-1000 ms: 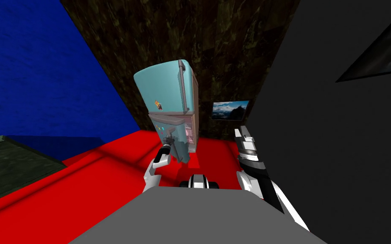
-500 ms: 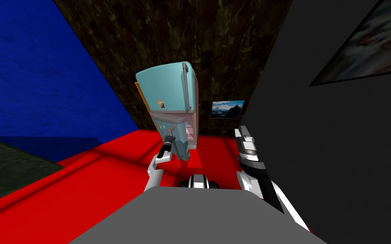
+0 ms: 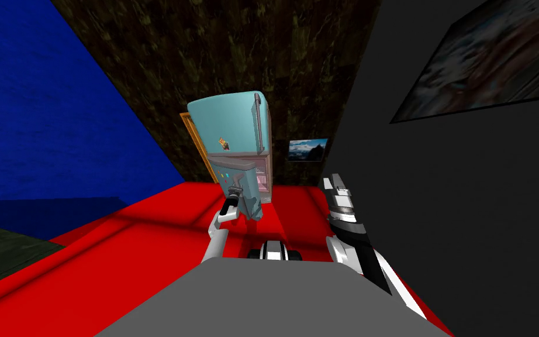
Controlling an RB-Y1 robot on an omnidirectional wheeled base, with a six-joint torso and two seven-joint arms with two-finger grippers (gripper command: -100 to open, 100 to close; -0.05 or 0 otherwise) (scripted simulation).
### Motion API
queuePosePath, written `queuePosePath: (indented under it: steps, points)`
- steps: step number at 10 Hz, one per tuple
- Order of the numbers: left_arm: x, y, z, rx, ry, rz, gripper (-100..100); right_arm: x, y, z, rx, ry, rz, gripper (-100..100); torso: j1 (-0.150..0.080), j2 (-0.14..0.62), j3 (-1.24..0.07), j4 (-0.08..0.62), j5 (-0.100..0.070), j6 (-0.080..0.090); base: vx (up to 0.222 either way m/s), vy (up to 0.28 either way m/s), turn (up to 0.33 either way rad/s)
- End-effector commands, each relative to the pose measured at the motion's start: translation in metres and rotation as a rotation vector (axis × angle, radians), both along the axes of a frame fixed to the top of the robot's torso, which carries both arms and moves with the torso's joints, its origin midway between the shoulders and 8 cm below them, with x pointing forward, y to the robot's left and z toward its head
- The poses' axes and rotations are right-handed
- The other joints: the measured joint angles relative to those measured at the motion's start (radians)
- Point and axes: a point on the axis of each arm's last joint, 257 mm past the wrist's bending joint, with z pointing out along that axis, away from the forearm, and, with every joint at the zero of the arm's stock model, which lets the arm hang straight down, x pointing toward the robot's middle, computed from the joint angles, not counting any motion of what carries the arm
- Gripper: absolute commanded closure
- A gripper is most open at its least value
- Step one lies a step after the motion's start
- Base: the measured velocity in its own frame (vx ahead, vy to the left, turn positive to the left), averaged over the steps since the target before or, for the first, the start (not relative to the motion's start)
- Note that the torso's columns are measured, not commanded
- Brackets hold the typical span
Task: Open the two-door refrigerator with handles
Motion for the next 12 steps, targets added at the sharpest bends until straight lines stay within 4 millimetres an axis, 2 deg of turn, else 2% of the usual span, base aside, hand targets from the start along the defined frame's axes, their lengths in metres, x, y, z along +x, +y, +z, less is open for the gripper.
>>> queuePosePath:
  steps: [1, 2, 3, 4, 5, 6, 7, 8, 10, 11, 12]
  points:
    - [0.004, 0.001, 0.001, 0.030, 0.003, 0.002, 100, 0.000, 0.000, 0.000, 0.000, 0.000, 0.000, 0, -0.003, -0.007, -0.003, 0.000, -0.002, -0.004, -0.095, 0.152, 0.038]
    - [0.015, -0.003, 0.001, 0.001, -0.006, -0.005, 100, 0.000, 0.000, 0.000, 0.000, 0.000, 0.000, 0, -0.006, -0.016, -0.009, 0.000, -0.004, -0.006, -0.177, 0.230, -0.213]
    - [0.015, -0.003, 0.001, 0.014, -0.003, -0.004, 100, 0.000, 0.000, 0.000, 0.000, 0.000, 0.000, 0, 0.001, -0.014, -0.009, 0.000, -0.002, -0.002, -0.201, 0.257, -0.191]
    - [0.015, -0.003, 0.001, 0.032, 0.001, -0.002, 100, 0.000, 0.000, 0.000, 0.000, 0.000, 0.000, 0, 0.004, -0.012, -0.007, 0.001, -0.001, -0.006, -0.112, 0.126, -0.011]
    - [0.026, -0.008, 0.001, 0.005, -0.007, -0.008, 100, 0.000, 0.000, 0.000, 0.000, 0.000, 0.000, 0, 0.000, -0.016, -0.009, 0.000, -0.003, -0.008, -0.164, 0.167, -0.222]
    - [0.026, -0.008, 0.001, 0.019, -0.004, -0.007, 100, 0.000, 0.000, 0.000, 0.000, 0.000, 0.000, 0, 0.003, -0.014, -0.008, -0.001, -0.001, -0.004, -0.199, 0.222, -0.149]
    - [0.026, -0.008, 0.001, 0.034, 0.000, -0.005, 100, 0.000, 0.000, 0.000, 0.000, 0.000, 0.000, 0, 0.006, -0.011, -0.006, 0.000, 0.000, -0.007, -0.121, 0.142, 0.011]
    - [0.036, -0.012, 0.001, 0.007, -0.008, -0.010, 100, 0.000, 0.000, 0.000, 0.000, 0.000, 0.000, 0, 0.004, -0.015, -0.008, 0.000, -0.001, -0.009, -0.191, 0.214, -0.227]
    - [0.036, -0.012, 0.001, 0.035, -0.001, -0.007, 100, 0.000, 0.000, 0.000, 0.000, 0.000, 0.000, 0, 0.006, -0.012, -0.006, 0.000, 0.000, -0.008, -0.159, 0.171, -0.083]
    - [0.046, -0.016, 0.002, 0.006, -0.009, -0.011, 100, 0.000, 0.000, 0.000, 0.000, 0.001, 0.000, 0, 0.002, -0.017, -0.009, 0.000, -0.002, -0.009, -0.209, 0.176, -0.182]
    - [0.046, -0.016, 0.002, 0.021, -0.005, -0.010, 100, 0.000, 0.000, 0.000, 0.000, 0.000, 0.000, 0, 0.004, -0.013, -0.008, -0.001, -0.001, -0.005, -0.206, 0.192, -0.164]
